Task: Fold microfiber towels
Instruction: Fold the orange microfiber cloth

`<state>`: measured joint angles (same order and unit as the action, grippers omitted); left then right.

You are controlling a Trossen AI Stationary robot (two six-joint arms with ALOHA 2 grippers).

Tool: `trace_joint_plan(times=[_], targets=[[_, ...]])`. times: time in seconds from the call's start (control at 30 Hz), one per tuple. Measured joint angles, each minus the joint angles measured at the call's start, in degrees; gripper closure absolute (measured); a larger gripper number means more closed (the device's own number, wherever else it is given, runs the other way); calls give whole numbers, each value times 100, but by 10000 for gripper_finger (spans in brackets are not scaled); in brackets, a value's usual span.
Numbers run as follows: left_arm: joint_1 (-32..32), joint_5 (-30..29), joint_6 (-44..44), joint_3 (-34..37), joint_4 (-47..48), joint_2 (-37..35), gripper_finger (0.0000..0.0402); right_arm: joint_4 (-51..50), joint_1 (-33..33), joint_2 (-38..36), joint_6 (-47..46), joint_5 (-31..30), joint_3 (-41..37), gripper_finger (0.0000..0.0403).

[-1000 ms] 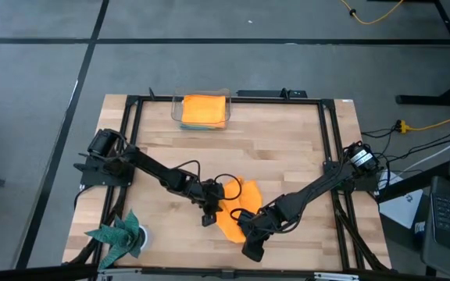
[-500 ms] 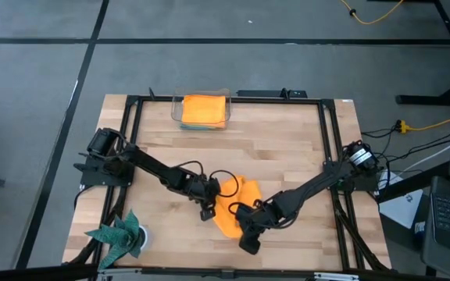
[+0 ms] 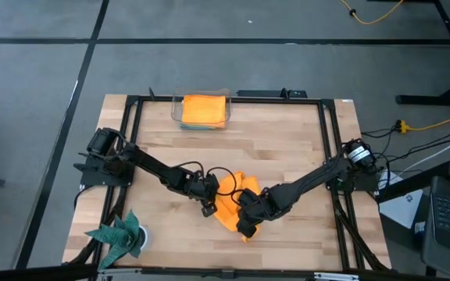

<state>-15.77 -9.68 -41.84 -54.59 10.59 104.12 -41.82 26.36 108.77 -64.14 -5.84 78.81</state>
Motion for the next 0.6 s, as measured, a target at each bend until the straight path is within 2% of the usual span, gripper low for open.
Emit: trace_joint_plan(times=[0.07,0.23,0.33,0.5,0.6], targets=[[2,-35,-2,0,-2,0,401,-23,-33,0,59,-65,0,298],[27,-298,-228,2,1,9,401,-59,-123,0,-174,-1147,-2,207],[62,-388,-308,7,18,9,401,-171,-215,0,-291,-1074,-2,169],[92,-486,-464,5,165,9,401,-600,-280,0,-591,-411,-2,158],[75,-539,-729,-13,460,-3,401,-866,-83,-65,-1055,-355,-8,170]])
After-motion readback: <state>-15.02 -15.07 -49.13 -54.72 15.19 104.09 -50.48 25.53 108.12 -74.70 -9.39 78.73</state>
